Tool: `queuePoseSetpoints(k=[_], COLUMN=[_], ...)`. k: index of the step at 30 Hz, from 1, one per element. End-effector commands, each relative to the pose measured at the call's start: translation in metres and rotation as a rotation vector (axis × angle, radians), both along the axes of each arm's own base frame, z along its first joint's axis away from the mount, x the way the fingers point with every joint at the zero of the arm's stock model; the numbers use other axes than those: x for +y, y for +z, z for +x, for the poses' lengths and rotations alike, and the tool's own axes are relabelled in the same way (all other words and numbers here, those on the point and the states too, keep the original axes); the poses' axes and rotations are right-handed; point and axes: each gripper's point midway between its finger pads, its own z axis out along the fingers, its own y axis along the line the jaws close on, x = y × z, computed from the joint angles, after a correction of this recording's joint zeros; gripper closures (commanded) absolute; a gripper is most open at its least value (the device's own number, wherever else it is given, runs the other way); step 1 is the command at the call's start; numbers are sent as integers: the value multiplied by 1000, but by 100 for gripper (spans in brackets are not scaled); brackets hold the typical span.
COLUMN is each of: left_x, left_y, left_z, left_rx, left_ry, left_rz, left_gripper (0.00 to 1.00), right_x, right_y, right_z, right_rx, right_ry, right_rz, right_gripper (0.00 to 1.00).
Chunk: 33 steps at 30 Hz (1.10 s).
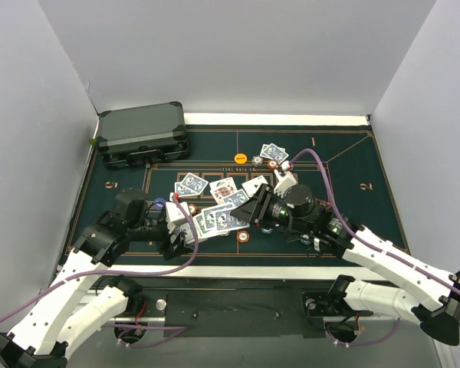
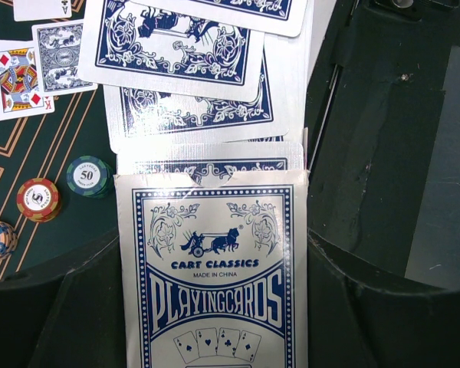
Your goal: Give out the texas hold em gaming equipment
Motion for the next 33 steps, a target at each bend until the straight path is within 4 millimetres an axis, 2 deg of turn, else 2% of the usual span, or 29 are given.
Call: queuePoseSetpoints(k=[1,11,21,33], left_x=[-8,-8,-8,-8], left_y=[27,28,29,28], left_z=[6,8,8,9], left_rx=[-84,-87,-91,-88], left_ry=[-17,-15,-11,-10], left_rz=[-63,-62,-64,-64], left_gripper=[100,100,100,100], right_x=[2,0,-7,-9], right_y=[22,-8,0,7], right_z=[-6,-24,-28,-30], right_rx=[-36,25,25,17], right_ry=[34,85,79,71], right_rz=[15,-59,-52,-11], right_gripper=[66,62,64,79])
